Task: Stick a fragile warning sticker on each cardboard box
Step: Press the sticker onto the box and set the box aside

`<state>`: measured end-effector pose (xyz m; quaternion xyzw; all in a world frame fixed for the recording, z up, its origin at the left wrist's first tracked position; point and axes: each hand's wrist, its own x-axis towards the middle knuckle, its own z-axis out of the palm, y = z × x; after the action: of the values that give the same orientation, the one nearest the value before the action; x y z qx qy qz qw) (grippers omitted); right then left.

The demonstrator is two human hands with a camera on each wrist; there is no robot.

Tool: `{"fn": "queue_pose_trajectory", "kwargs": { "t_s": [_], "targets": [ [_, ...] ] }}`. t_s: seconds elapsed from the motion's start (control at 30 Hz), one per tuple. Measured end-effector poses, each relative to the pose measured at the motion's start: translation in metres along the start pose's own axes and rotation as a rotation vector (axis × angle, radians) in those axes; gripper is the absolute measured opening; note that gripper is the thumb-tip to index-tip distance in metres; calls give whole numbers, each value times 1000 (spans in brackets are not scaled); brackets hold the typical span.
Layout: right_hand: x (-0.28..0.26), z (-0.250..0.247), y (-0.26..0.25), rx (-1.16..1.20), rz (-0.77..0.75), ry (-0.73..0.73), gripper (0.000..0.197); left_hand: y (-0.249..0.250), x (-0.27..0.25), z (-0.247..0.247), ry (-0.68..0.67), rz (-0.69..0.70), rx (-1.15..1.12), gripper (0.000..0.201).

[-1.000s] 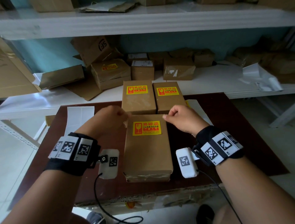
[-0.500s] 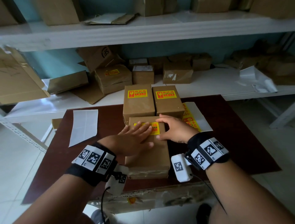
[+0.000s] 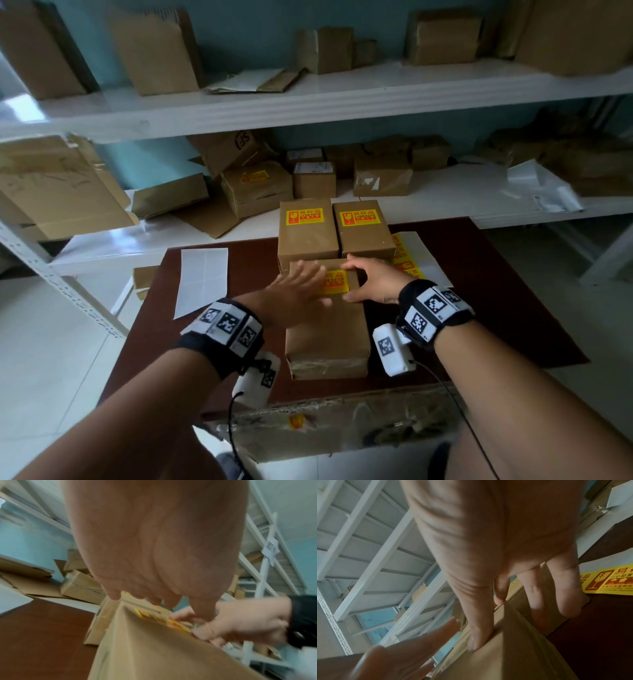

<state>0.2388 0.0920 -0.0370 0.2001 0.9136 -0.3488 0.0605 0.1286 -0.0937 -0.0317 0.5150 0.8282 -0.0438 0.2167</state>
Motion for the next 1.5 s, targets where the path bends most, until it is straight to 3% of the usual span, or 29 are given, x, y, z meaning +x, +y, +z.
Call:
{"fn": "queue_pose_trajectory", "kwargs": {
  "t_s": [0.13,0.27,0.37,0.5,0.63,0.8,0.97,1.03,1.13,1.33,1.5],
  "targets": [
    [0,-2,-1,-18,-1,-5,75,12,2,12,-38,-28,143,82],
    [-3,-4,-8,-86,14,-46,76,-9,-4,7,-63,-151,63,104],
    [-5,-8,-19,-246,40,-68,74,-7,-12,3,-87,-132,-16,121],
    [-8,4,-46,-512,8,-146,73,1,-15,0,-132,-145,47,140],
    [-14,39,-55,-599,-77,-328,74,3,-13,0,-146,-159,75,138],
    [-23,41,-27,-655,-83,-262,73,4,-13,3,-136,-188,88,137],
    [-37,10,-21,-608,50,-333,76,5,-14,2,-153,-197,108,135],
    [-32,5,-25,-601,98,-299,83,7,-15,2,-145,-196,113,135],
    [-24,10,-42,-581,33,-251,85,7,-14,2,-143,-195,122,135],
    [-23,43,-50,-663,-71,-345,69,10,-13,2,-130,-179,150,132],
    [-35,22,-40,-625,-22,-364,65,9,-16,3,-100,-182,144,134]
  ]
}}
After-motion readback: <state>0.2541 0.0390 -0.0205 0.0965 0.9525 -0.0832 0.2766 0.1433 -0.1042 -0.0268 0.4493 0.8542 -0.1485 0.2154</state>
